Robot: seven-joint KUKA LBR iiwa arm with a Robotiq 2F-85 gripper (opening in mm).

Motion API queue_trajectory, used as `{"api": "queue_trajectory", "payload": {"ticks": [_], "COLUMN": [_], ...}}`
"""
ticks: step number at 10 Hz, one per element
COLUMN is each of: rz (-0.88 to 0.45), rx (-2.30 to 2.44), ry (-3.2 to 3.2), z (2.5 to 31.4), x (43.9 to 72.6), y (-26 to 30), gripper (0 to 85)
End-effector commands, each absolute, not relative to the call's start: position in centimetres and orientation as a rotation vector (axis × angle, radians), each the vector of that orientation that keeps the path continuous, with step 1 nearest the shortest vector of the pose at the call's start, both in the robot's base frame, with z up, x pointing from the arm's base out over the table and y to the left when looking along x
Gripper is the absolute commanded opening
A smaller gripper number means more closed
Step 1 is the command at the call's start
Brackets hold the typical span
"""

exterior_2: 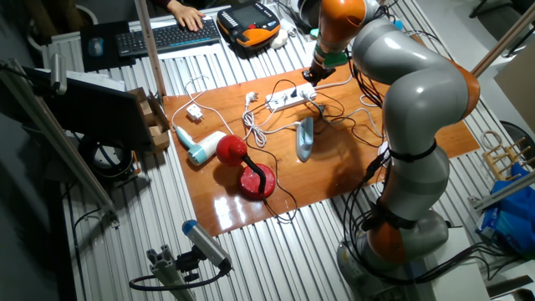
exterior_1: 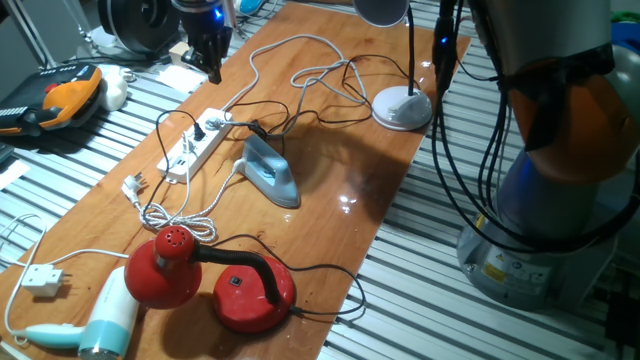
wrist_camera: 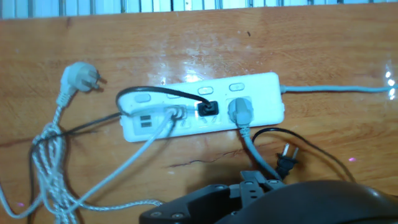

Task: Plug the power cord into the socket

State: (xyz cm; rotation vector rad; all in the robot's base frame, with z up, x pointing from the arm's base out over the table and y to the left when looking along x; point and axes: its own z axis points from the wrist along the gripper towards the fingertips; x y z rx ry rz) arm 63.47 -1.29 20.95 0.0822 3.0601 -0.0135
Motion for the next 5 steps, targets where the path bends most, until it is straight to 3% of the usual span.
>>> {"api": "queue_trajectory", "payload": {"ticks": [1,5], "rz": [-0.013,-0.031], "rx": [0.088,0.052], "ry": [3.06,3.067], "z": [20.88,20.79], "x": [63.36,63.35], "y": [-1.0,-0.96], "gripper": [0.0,0.0]}}
